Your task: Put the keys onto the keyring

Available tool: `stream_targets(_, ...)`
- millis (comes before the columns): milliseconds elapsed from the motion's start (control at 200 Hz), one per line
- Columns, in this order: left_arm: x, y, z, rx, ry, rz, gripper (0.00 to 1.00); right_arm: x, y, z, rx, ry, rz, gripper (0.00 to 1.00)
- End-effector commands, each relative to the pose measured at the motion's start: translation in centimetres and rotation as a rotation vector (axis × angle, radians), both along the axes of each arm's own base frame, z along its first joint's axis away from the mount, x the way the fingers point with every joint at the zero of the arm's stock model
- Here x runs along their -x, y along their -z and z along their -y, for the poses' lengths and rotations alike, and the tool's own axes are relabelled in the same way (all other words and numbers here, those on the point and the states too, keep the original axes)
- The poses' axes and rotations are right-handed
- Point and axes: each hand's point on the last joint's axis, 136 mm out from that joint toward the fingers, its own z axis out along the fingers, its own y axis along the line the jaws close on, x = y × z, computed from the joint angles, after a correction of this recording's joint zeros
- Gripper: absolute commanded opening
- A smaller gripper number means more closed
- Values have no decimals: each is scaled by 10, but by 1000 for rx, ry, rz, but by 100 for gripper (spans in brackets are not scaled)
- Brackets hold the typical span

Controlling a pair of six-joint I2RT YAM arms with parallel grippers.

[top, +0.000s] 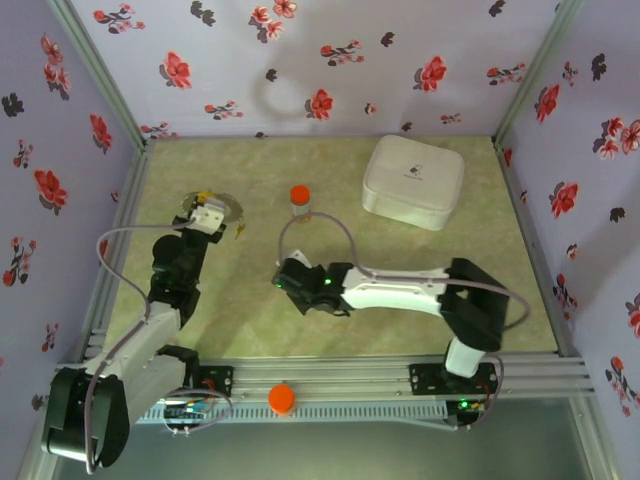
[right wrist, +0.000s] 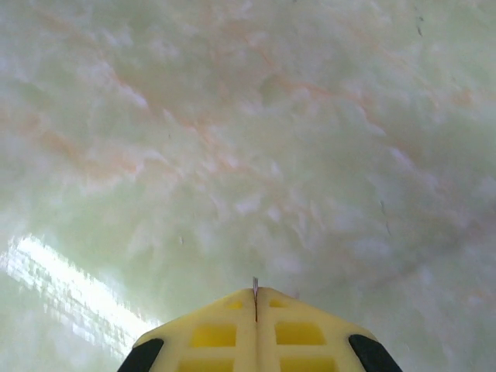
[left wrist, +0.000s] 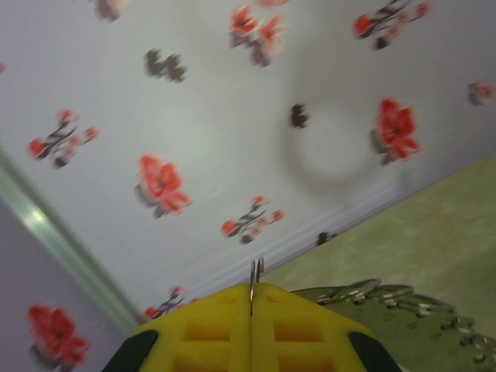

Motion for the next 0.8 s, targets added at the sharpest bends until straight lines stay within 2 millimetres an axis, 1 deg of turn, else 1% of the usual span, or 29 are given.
stream_targets(0, 23, -4, 47, -56, 242, 37, 0, 14, -8, 19, -95, -13, -62, 0)
stream_targets(110, 51, 7, 89, -95, 462, 13, 0, 23, -21, 37, -211, -78, -79, 0)
stream_targets(150, 60, 11, 101, -99, 528, 3, 0, 25, -30, 42, -265, -101, -74, 0)
stream_targets(255, 80, 18, 126, -103, 658, -21, 0, 28, -49, 52, -382, -148, -46, 0)
stream_targets(285, 84, 19, 130, -99, 678, -28, 0, 29, -58, 55, -417, -166, -30, 0)
stream_targets(355, 92, 22, 140, -100, 728, -40, 0, 32, -69, 58, -457, -196, -6, 0)
stream_targets(485, 105, 27, 154, -91, 799, -66, 0, 38, -89, 61, -496, -247, 24, 0)
stream_targets(590, 119, 39, 167, -124, 873, -102, 0, 41, -108, 60, -535, -287, 63, 0)
stream_targets(690, 128, 46, 174, -155, 908, -119, 0, 43, -126, 61, -559, -327, 110, 0)
stream_targets(795, 133, 52, 180, -165, 933, -142, 0, 46, -138, 64, -540, -360, 137, 0)
